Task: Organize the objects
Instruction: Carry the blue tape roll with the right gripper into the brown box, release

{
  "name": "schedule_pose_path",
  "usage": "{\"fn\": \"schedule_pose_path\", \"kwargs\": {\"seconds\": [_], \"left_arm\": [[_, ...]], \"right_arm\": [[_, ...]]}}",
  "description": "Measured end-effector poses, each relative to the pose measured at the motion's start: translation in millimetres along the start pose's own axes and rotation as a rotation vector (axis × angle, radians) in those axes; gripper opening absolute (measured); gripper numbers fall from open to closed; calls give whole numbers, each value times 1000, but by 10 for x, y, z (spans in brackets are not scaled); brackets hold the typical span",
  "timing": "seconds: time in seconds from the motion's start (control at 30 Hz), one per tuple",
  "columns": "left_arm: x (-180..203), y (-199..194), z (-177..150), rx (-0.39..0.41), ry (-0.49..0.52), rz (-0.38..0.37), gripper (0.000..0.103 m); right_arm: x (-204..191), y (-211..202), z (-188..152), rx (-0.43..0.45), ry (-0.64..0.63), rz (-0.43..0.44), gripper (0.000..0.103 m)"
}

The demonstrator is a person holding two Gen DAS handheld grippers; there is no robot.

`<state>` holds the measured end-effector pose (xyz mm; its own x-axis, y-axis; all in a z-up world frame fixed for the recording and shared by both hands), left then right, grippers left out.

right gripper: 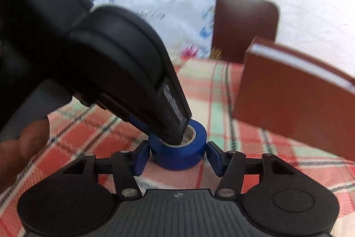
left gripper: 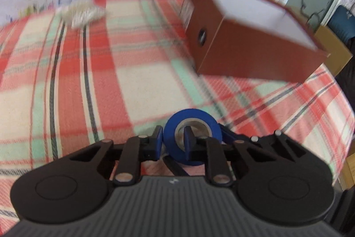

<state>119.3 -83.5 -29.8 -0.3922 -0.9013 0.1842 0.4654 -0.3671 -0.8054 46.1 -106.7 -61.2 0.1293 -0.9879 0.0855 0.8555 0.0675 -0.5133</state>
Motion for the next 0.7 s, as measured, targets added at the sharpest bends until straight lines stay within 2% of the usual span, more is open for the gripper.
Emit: {"fn": "schedule_pose_path", "kwargs": {"seconds": [0.17,0.27,0.4,0.47,0.5,0.53,0.57,0.63,0.7], "left_arm": [[320,-359,494,132,71,-48,22],[547,-393,816,181,121,-61,22],[791,-235,1152,191,158,-79,24],[876,-117,1264,195,172,-71,32],[890,-55,1302,199,174,-48,46],[882,-5,1345,205,173,-12,50],[864,30,1368,209,167,13,50],[793,57,1353,199,148,-1,50],[735,70,1313,196,144,5,51]], "right_arm": [[289,-219,407,187,-11,-125,55],[572,-207,626,238,19,-172,55],[964,-27,784,237,81,-212,55],[1148,119,831,223,114,-238,55],[1228,215,841,201,125,-256,56],[1285,318,840,166,127,-258,59],[1326,365,837,159,133,-253,59],[1362,337,826,184,148,-256,65],[1350,292,783,203,152,-256,65]]}}
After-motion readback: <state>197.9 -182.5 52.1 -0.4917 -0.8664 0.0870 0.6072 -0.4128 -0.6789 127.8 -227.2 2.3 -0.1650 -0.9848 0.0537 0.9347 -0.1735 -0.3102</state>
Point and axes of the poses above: each gripper's, at about its wrist camera, not at the fingertips, and y roughly the way its jaws point, x to its right, z to its top, the point moved 7 cm from there along y, roughly the way its jaws point, and after that the axes turned 6 degrees about -x, right-handed, at the moved point
